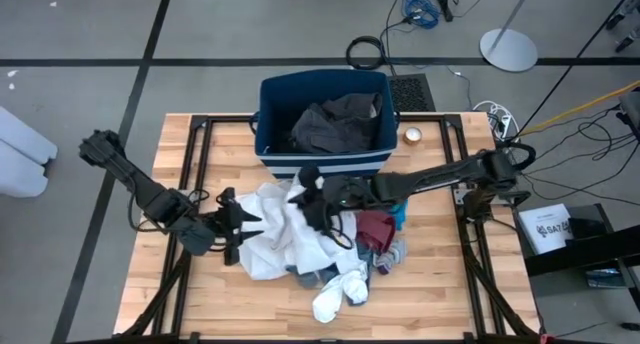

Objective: Sort clothes
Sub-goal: Put the white polo shirt into the blue laundry organizer

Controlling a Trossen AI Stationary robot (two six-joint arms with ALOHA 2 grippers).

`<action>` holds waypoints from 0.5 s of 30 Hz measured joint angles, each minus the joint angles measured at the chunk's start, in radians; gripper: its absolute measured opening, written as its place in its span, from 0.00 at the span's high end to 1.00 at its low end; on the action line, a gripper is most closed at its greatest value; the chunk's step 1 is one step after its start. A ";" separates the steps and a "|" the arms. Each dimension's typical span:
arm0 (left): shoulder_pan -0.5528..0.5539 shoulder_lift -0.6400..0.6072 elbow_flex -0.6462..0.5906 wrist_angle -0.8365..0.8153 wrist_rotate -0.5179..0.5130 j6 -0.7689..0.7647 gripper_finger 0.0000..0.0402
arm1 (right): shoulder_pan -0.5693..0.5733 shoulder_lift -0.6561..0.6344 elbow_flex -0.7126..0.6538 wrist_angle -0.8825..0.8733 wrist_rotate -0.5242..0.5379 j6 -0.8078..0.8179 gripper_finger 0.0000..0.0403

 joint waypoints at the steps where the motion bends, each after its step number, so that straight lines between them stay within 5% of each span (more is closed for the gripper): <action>1: -0.005 -0.008 0.001 -0.003 -0.021 -0.019 0.61 | -0.002 0.026 0.000 0.054 -0.001 -0.005 1.00; 10: -0.011 -0.055 0.003 -0.146 -0.162 -0.363 0.61 | -0.010 0.254 0.010 0.477 -0.129 0.059 1.00; 15: -0.011 -0.073 0.003 -0.157 -0.163 -0.458 0.61 | -0.011 0.386 0.129 0.397 -0.132 0.099 1.00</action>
